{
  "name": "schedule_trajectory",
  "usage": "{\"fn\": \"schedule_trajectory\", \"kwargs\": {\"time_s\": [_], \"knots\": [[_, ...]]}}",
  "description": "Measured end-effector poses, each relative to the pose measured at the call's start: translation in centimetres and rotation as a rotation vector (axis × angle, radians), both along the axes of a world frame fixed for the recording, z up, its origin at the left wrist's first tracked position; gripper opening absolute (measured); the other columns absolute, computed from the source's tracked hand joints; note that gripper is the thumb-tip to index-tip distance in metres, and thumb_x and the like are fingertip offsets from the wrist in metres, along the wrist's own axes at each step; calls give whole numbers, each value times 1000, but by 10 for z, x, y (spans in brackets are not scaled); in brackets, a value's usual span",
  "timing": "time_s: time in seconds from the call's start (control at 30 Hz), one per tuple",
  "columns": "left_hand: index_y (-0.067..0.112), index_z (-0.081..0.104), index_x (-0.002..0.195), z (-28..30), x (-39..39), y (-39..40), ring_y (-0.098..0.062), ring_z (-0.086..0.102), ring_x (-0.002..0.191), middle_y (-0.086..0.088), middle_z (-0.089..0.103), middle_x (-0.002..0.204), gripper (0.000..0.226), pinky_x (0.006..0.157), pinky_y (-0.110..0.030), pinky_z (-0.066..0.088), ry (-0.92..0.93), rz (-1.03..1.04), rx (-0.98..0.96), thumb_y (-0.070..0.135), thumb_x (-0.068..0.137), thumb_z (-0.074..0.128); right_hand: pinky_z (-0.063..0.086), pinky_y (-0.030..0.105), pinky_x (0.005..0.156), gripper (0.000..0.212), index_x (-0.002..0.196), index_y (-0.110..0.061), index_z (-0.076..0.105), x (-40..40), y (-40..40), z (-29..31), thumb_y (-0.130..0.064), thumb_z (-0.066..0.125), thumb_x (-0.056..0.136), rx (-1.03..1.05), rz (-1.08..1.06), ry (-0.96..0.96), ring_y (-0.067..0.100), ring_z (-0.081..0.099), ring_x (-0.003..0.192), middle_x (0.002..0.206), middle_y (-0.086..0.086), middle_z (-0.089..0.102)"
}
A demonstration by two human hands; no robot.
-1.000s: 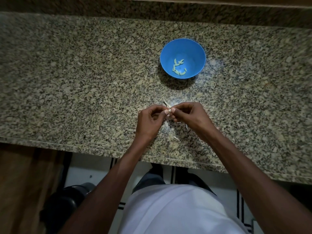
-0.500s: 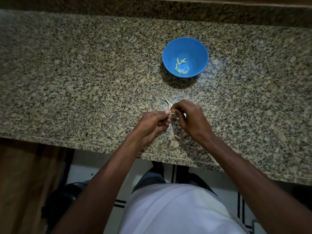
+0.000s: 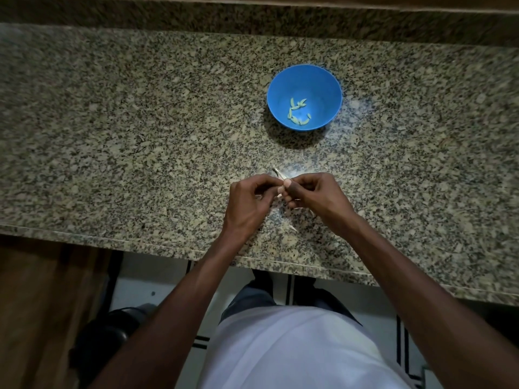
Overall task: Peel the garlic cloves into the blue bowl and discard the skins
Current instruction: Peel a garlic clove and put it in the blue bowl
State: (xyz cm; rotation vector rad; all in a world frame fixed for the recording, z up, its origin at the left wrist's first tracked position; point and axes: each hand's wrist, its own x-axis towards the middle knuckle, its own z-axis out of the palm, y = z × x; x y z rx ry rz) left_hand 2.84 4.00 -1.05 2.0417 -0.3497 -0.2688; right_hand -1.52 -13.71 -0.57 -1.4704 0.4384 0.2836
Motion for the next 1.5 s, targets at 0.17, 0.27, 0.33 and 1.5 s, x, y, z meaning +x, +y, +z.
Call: {"fn": "schedule_trajectory", "kwargs": {"time_s": [0.17,0.27,0.33,1.5], "knots": [[14,77,104,-5,-1,-3,-1,71,84,8,75,92,10,75,-15,58,-37,54,47,14,95,74,61,30,78,23,108,-1,78,-5,2,-3,-22,71,98,109,-67,41,22,71,82,96,20,77],[13,73,106,-8,-4,-7,1,69,84,6,73,93,10,72,-12,56,-17,105,74,17,97,72,63,31,80,22,111,-1,76,-8,5,-5,-16,74,95,152,-83,56,19,72,84,96,13,78],[14,70,105,-8,-7,-11,3,67,83,8,71,92,8,70,-10,54,31,110,72,19,99,69,62,30,77,22,111,0,75,-10,9,-8,-11,77,92,129,-113,43,16,74,86,96,10,78],[14,81,101,-7,3,-5,-2,74,80,6,78,90,15,76,-23,62,230,-32,140,17,87,83,44,23,56,14,93,-7,72,-7,-1,-2,-12,63,101,-858,371,-266,11,57,66,83,3,64]]}}
